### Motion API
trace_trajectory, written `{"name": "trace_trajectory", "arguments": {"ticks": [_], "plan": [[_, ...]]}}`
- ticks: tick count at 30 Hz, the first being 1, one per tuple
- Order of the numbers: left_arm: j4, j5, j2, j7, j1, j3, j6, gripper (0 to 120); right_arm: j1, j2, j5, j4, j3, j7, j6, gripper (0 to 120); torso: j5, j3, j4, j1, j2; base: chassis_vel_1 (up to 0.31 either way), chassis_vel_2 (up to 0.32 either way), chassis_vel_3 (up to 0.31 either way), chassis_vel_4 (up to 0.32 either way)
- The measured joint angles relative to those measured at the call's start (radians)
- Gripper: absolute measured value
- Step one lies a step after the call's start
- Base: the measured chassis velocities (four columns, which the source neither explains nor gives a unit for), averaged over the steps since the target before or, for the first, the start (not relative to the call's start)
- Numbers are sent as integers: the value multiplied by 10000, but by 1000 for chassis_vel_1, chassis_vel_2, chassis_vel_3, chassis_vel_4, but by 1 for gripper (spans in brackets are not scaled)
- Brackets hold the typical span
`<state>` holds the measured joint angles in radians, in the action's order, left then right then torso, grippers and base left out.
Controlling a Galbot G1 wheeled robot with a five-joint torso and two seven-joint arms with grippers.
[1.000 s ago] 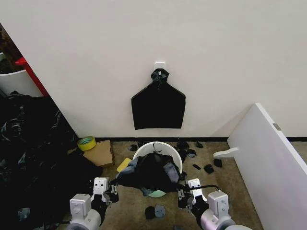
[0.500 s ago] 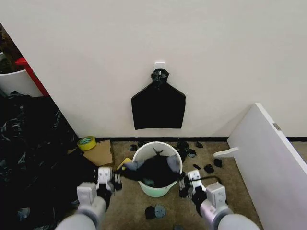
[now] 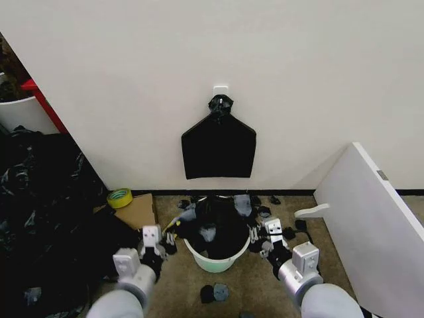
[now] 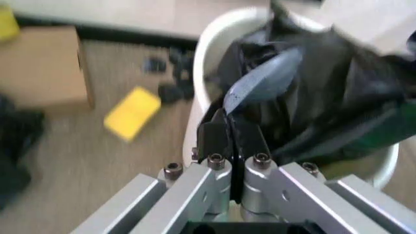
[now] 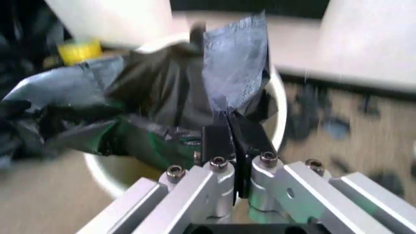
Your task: Place the garbage bag over the trash bin.
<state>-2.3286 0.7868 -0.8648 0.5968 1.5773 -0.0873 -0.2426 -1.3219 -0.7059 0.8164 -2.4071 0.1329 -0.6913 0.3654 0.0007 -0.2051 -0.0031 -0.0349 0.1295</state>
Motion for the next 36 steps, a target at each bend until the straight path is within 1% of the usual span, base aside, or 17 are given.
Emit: {"name": "trace_trajectory", "arguments": {"ticks": [4,5,8,11,12,13,14,18,23,28,32,36], "plan": [[-395,-281,71,241,588,-175,-331,0,-36,67,666,-223,144,-493,462,0,1,1,-1,0,0,0,0,0,0],[-395,-281,71,241,588,-175,-331,0,-36,67,666,-223,144,-493,462,0,1,1,-1,0,0,0,0,0,0],[-790,-291,180,546,841,-418,-729,0,-93,152,924,-328,219,-699,605,0,1,0,-2,0,0,0,0,0,0],[-839,-292,195,585,873,-452,-788,0,-106,162,945,-343,228,-720,617,0,1,1,-2,0,0,0,0,0,0],[-1138,-283,252,915,1087,-604,-1306,0,-185,198,944,-413,314,-821,694,0,1,1,-2,0,0,0,0,0,0],[-1138,-283,252,915,1087,-604,-1306,0,-185,198,944,-413,314,-821,694,0,1,1,-2,0,0,0,0,0,0],[-1161,-278,237,1033,1140,-598,-1495,0,-194,197,852,-383,365,-827,703,0,1,1,-2,0,0,0,0,0,0],[-944,-332,33,1283,1220,-350,-1777,0,-219,109,442,-70,582,-825,704,0,0,1,-2,0,0,0,0,0,0],[-648,-417,-81,1301,1113,-164,-1760,0,-230,53,-40,181,758,-780,719,0,-1,1,-2,0,0,0,0,0,0],[-471,-298,-91,1304,910,-52,-1781,0,-181,134,-401,320,844,-687,1065,0,0,1,-3,0,0,0,0,0,0],[-346,62,-172,1484,650,106,-2131,0,-90,223,-964,568,859,-262,1364,0,0,0,-2,0,0,0,0,0,0],[-272,205,-236,1598,528,222,-2349,0,-11,206,-1004,745,894,-211,1496,0,0,0,-1,0,0,0,0,0,0]]}}
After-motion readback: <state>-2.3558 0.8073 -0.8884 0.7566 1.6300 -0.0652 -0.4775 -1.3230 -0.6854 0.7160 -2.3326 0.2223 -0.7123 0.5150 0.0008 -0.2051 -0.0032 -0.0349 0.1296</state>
